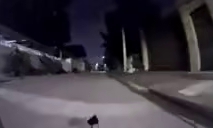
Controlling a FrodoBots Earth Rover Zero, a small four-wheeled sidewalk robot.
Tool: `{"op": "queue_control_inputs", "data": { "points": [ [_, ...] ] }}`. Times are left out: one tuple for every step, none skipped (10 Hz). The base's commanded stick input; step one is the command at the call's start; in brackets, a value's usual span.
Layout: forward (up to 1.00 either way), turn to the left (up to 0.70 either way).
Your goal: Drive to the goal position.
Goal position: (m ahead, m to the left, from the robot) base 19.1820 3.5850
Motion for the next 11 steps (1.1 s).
{"op": "queue_control_inputs", "data": {
  "points": [
    [1.0,0.0],
    [1.0,0.0],
    [1.0,0.0],
    [1.0,0.0],
    [1.0,0.0],
    [1.0,0.0],
    [0.83,0.0],
    [0.21,0.0],
    [0.0,0.0],
    [0.05,0.0],
    [0.82,0.0]
  ]
}}
